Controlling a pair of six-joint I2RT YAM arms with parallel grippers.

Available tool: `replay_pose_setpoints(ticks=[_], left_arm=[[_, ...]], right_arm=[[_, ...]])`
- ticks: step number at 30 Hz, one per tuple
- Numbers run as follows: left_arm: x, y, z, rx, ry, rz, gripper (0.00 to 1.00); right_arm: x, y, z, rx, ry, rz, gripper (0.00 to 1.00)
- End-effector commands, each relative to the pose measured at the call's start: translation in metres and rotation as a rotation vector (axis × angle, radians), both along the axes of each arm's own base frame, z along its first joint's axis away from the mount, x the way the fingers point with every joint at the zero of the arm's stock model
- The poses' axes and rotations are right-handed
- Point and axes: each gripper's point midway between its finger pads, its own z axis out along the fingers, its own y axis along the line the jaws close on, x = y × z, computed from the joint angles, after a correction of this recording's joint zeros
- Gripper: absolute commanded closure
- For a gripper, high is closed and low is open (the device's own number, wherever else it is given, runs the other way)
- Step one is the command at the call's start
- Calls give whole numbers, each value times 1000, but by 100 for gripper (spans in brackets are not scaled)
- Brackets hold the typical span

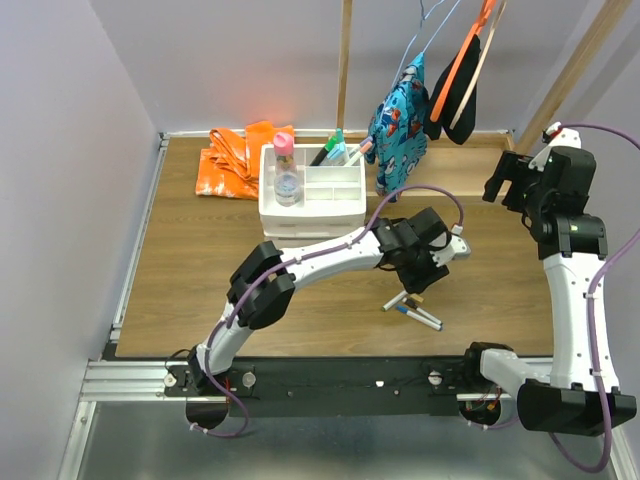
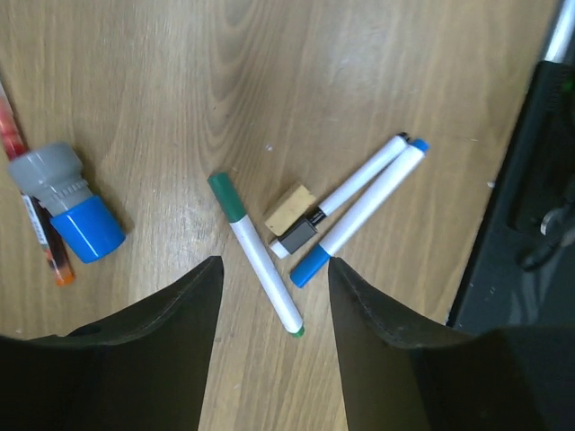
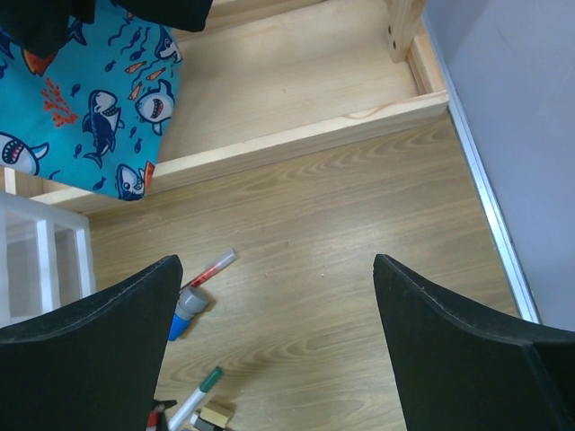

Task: Sort the stationery into containers
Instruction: Pick up the pen from the center of the board.

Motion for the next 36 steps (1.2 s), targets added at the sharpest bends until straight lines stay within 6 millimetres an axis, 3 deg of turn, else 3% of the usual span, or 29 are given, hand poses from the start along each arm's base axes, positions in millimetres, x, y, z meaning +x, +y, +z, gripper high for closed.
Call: replay_pose_setpoints(ticks=[1,5,11,20,30,36], left_arm=[[2,-10,-14,23,20,101,44],[4,-12,-37,60,28,105,47],[9,-18,-57,74,53,130,54],[26,-16,-76,87,86,196,61],[25,-12,-83,100,115,211,67],[25,-4,-101,138,122,220,68]], right_arm=[[3,-6,-6,13,-3,-39,6],[3,-5,-13,23,7,-36,6],[1,-6,-22,29,23,-36,6],[-3,-8,-29,38,34,-44,6],[-3,-8,-39,61,49,-45,6],[-3,-8,-41,61,53,-42,6]])
